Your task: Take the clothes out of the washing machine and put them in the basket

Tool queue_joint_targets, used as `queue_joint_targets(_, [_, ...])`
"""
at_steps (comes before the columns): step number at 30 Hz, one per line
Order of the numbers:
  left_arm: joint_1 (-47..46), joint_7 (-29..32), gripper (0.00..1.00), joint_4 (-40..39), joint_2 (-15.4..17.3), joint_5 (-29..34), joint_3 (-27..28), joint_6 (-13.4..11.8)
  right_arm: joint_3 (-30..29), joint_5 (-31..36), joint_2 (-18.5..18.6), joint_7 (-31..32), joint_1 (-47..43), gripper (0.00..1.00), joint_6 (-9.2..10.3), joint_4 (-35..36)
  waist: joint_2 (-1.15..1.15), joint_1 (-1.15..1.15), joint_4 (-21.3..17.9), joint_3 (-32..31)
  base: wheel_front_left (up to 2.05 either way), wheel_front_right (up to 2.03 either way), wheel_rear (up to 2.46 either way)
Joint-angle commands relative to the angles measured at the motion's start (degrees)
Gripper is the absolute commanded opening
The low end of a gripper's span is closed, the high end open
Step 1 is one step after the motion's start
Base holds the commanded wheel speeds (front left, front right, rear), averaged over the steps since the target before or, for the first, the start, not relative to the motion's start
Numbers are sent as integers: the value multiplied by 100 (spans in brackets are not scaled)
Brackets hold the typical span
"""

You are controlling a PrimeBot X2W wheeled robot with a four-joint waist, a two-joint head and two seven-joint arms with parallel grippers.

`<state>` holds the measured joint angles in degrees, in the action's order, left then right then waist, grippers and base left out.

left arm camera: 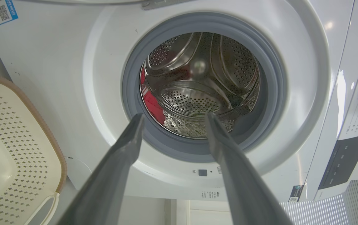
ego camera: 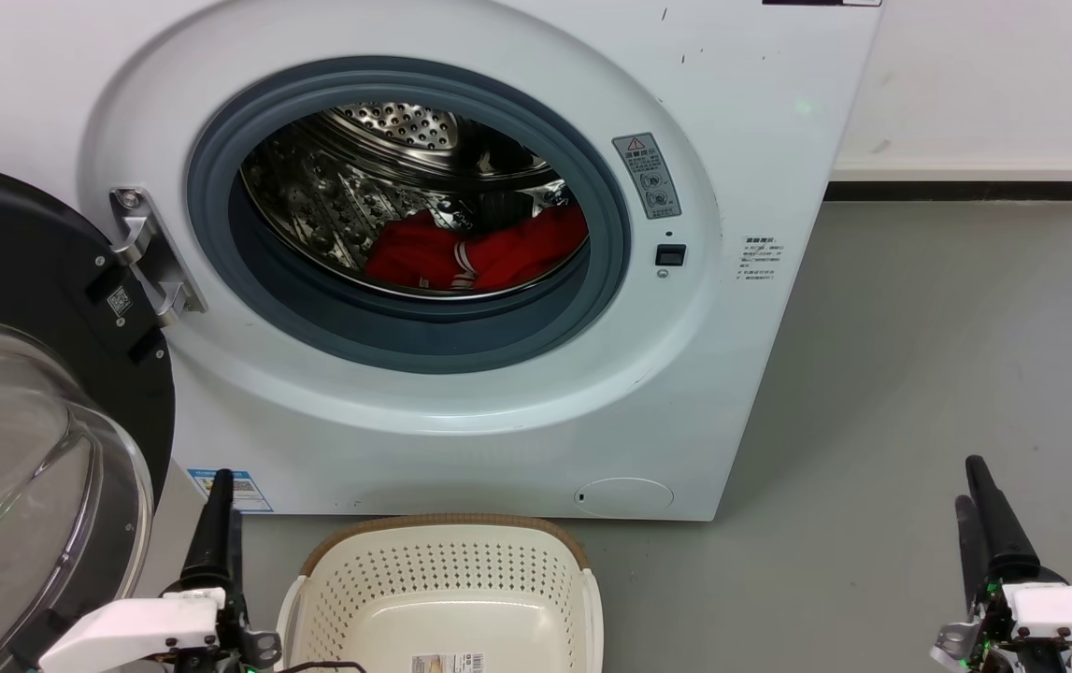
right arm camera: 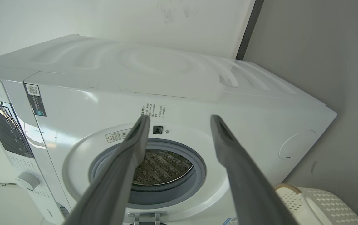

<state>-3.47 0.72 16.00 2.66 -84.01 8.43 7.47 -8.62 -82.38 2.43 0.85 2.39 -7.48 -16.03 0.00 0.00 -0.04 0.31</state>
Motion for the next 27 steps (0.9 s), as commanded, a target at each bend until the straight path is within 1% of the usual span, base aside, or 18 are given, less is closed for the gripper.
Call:
queue_joint_targets(1, [-71,-69,100,-85,14,202,112,-16,-80,334,23,-75,135,100,-1,131,0,0,1,2,0,0,0])
queue_joint_targets(7, [-92,-208,100,-262,15,782,322,-199,23,1061,27,-214,103,100,-1,299,0,0,13,4,0,0,0])
queue_joint_targets(11, [-70,-292,100,-577,16,1318,340,-353,11,1862,29,-301,73,100,-1,512,0,0,22,10,0,0,0])
queue_joint_targets(14, [-33,-355,100,-894,16,1761,243,-546,49,2481,30,-363,66,100,-1,708,0,0,28,19,0,0,0])
queue_joint_targets(15, [-33,-355,100,-894,16,1761,243,-546,49,2481,30,-363,66,100,-1,708,0,0,28,19,0,0,0])
queue_joint_targets(16, [-36,-397,100,-1178,17,2028,183,-652,122,2895,31,-406,53,100,-1,854,0,0,31,28,0,0,0])
queue_joint_targets(17, [-36,-397,100,-1178,17,2028,183,-652,122,2895,31,-406,53,100,-1,854,0,0,31,28,0,0,0])
queue_joint_targets(20, [43,-456,100,-1459,16,2451,13,-787,241,3523,32,-465,25,100,-1,1062,0,0,32,42,0,0,0])
queue_joint_targets(22, [82,-495,100,-1568,18,2738,-126,-877,325,3817,34,-504,-12,100,-1,1124,0,0,32,45,0,0,0])
queue_joint_targets(27, [159,-589,100,-1758,19,3313,-435,-956,390,4396,36,-600,-57,100,-1,1297,0,0,31,46,0,0,0])
